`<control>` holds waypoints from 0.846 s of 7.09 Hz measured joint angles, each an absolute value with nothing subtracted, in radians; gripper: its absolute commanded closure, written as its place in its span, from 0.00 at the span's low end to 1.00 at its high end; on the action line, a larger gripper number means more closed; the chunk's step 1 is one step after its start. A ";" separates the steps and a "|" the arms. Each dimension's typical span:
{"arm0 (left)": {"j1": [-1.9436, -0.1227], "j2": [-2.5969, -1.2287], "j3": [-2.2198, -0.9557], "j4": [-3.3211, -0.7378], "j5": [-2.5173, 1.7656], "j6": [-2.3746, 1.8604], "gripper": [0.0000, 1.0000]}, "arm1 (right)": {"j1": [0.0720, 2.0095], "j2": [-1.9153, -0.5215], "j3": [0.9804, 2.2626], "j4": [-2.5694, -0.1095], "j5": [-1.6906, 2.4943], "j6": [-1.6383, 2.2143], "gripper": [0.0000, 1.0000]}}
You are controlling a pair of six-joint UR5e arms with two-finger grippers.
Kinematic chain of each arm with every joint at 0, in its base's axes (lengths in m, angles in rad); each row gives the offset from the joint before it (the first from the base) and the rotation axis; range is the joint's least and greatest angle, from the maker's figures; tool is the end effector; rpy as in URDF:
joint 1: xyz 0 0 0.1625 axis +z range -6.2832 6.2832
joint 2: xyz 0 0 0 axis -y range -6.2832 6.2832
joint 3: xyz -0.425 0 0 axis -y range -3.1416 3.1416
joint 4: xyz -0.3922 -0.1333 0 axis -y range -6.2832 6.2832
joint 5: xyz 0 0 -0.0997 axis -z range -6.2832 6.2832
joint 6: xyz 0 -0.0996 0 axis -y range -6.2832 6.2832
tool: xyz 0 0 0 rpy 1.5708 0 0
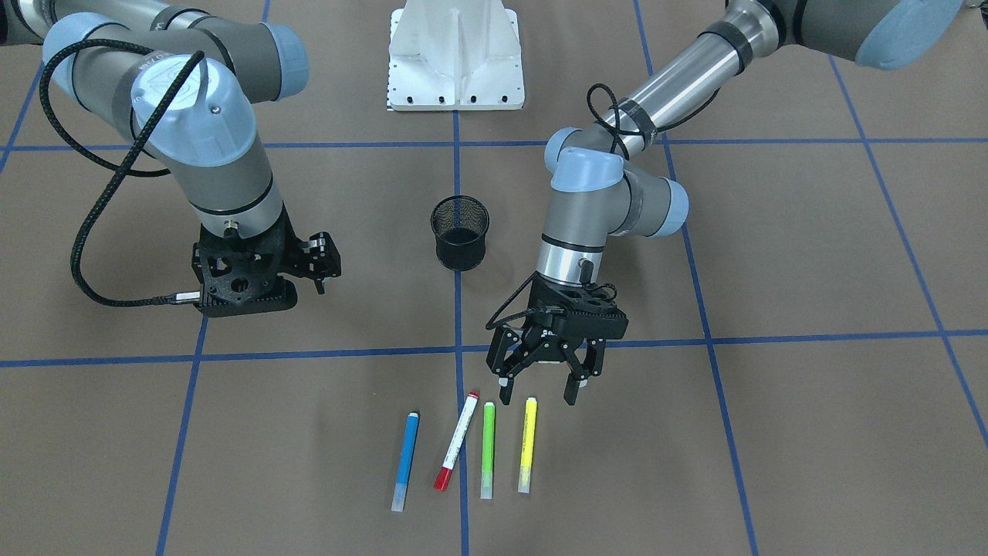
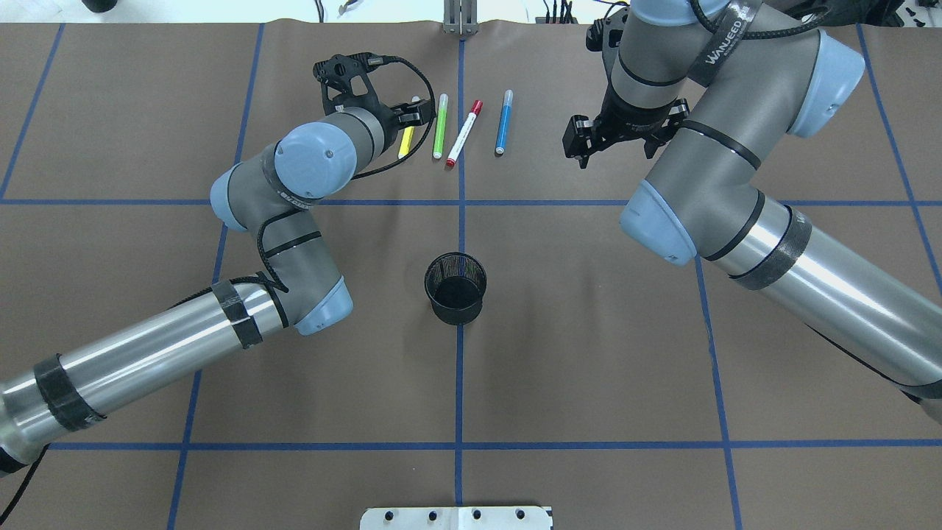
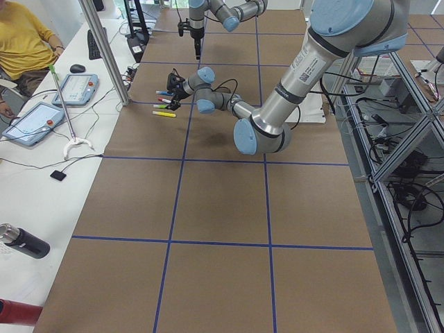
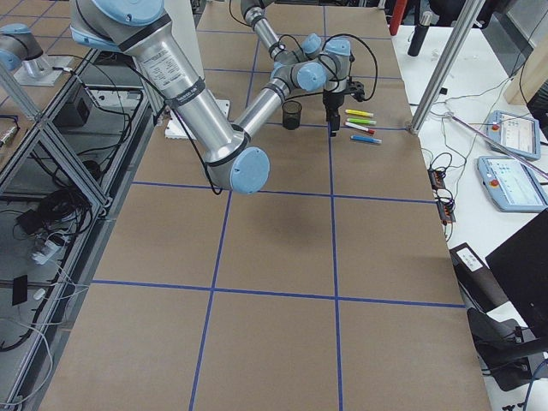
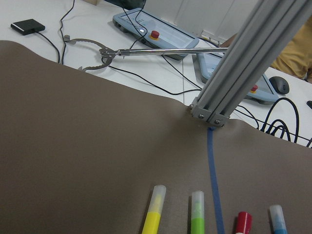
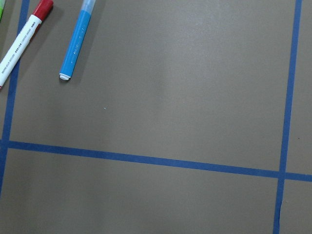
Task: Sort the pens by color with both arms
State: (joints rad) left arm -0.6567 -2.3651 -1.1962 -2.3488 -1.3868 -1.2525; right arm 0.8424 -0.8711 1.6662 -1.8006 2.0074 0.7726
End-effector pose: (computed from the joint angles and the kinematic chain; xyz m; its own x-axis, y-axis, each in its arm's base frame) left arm 0.5323 -0.6016 0.2434 0.5042 -0.0002 -0.8636 0.6079 0.7104 0.3548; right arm -0.3852 -0.5688 0.2304 0.7686 -0.1132 0.6296 0.0358 0.9903 0.1344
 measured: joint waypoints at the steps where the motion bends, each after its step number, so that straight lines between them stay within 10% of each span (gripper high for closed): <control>1: -0.691 -2.340 -1.290 -2.205 -1.502 -1.199 0.01 | 0.853 -0.879 1.670 -1.791 2.009 0.765 0.01; 6: -0.974 -2.155 -1.790 -1.457 -1.930 -0.571 0.01 | 1.068 -1.195 1.825 -1.662 2.150 0.504 0.01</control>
State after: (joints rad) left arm -0.9735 -2.1547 -1.7900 -1.4572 -1.9300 -0.5710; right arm 1.0680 -1.1951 1.8246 -1.6618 2.1502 0.5044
